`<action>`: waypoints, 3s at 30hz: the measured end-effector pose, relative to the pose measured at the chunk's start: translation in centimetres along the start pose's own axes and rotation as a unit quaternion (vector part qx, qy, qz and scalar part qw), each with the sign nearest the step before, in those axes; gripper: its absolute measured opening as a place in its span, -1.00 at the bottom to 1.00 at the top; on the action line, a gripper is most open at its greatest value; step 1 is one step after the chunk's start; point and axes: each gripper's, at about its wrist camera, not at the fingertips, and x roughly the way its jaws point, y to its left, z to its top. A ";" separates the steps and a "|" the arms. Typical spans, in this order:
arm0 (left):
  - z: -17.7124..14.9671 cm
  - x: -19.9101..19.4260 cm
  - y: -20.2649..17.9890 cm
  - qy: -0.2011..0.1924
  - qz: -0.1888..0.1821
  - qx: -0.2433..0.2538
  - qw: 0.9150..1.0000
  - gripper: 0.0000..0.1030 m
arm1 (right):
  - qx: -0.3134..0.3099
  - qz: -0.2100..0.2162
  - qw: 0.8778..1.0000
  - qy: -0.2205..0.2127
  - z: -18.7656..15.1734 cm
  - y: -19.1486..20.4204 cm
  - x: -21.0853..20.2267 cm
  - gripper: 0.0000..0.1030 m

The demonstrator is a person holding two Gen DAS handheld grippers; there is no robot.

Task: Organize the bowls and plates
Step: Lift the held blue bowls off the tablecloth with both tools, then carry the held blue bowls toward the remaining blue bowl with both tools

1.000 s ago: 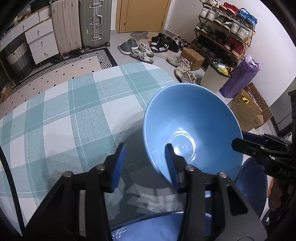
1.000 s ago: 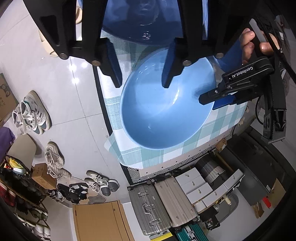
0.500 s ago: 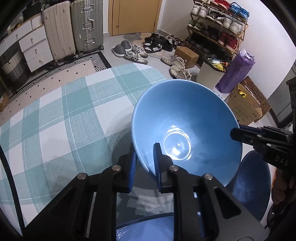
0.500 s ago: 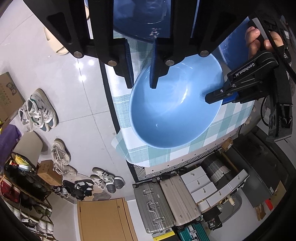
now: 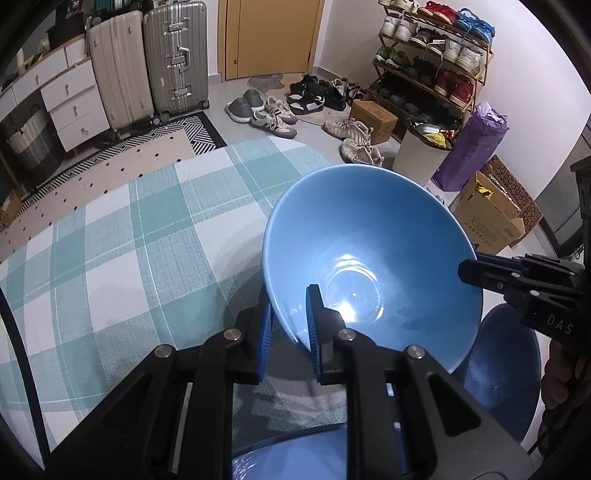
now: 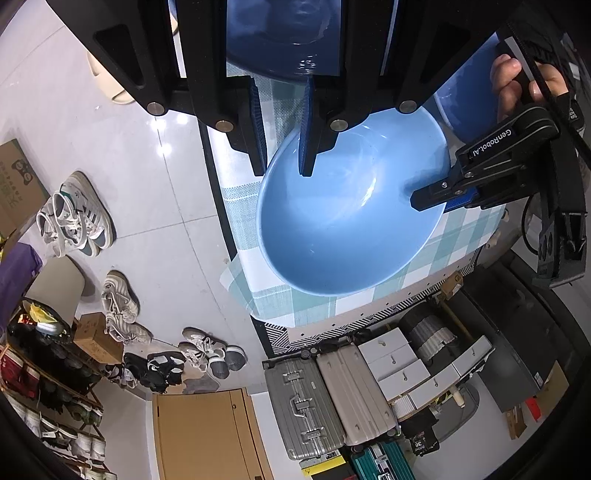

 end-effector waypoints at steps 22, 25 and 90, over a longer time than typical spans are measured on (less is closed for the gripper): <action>-0.3 -8.4 -1.2 -0.057 -0.001 -0.002 0.998 -0.71 | -0.019 0.004 0.998 -0.058 -0.4 2.7 -6.5 -0.65; -0.8 -10.4 -1.7 -0.063 -0.001 -0.001 0.998 -0.71 | -0.022 0.006 0.998 -0.066 -0.8 3.2 -7.9 -0.65; -16.3 -30.2 -3.9 -0.104 0.040 -0.043 0.993 -0.71 | -0.085 0.068 0.992 -0.070 -10.8 12.1 -15.8 -0.64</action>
